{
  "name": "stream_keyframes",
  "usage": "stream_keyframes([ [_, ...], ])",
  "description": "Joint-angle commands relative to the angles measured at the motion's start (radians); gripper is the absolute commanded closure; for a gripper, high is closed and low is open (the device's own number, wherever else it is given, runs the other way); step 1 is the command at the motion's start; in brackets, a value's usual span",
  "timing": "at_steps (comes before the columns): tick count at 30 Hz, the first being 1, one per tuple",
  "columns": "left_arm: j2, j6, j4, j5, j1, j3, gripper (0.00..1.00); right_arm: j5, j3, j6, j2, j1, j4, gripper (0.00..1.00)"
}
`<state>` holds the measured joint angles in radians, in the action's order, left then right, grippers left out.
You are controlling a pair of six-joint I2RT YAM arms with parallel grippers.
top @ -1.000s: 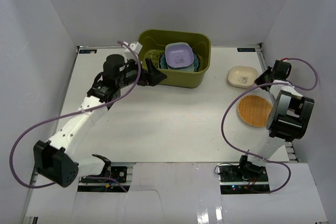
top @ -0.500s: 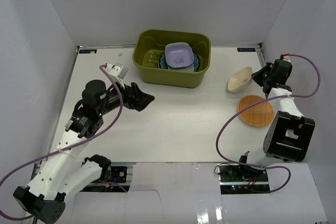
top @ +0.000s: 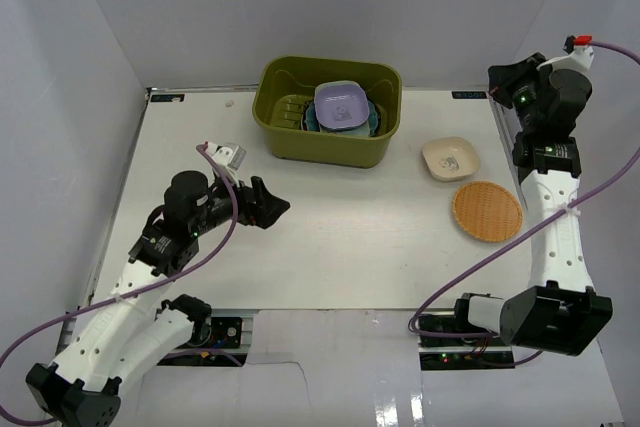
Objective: Place the plates into the plastic bin on the countertop
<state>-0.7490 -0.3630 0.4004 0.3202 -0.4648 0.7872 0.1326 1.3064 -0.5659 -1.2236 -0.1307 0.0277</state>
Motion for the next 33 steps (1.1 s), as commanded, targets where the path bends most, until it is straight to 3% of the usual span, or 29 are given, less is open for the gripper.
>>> stream_keyframes([
  [1, 0.03, 0.021, -0.002, -0.038, -0.017, -0.011, 0.02, -0.088, -0.016, 0.081, -0.074, -0.007, 0.097, 0.92],
  [6, 0.046, 0.025, -0.011, -0.056, -0.029, -0.046, 0.02, -0.102, -0.18, 0.093, -0.163, -0.043, 0.081, 0.89],
  [7, 0.05, 0.025, -0.014, -0.061, -0.032, -0.052, 0.02, -0.113, -0.196, 0.093, -0.195, -0.044, 0.069, 0.83],
  [8, 0.056, 0.027, -0.017, -0.063, -0.035, -0.062, 0.02, -0.126, -0.208, 0.115, -0.217, -0.047, 0.064, 0.65],
  [9, 0.057, 0.03, -0.018, -0.066, -0.037, -0.066, 0.02, -0.16, -0.203, 0.13, -0.24, -0.047, 0.061, 0.58],
  [13, 0.065, 0.035, -0.038, -0.075, -0.049, -0.103, 0.02, -0.191, -0.179, 0.187, -0.407, -0.061, 0.066, 0.41],
  [19, 0.063, 0.042, -0.055, -0.09, -0.064, -0.123, 0.02, -0.234, -0.185, 0.228, -0.527, -0.078, 0.066, 0.39],
  [33, 0.034, 0.052, -0.074, -0.102, -0.078, -0.124, 0.02, -0.272, -0.211, 0.244, -0.507, -0.076, 0.02, 0.48],
])
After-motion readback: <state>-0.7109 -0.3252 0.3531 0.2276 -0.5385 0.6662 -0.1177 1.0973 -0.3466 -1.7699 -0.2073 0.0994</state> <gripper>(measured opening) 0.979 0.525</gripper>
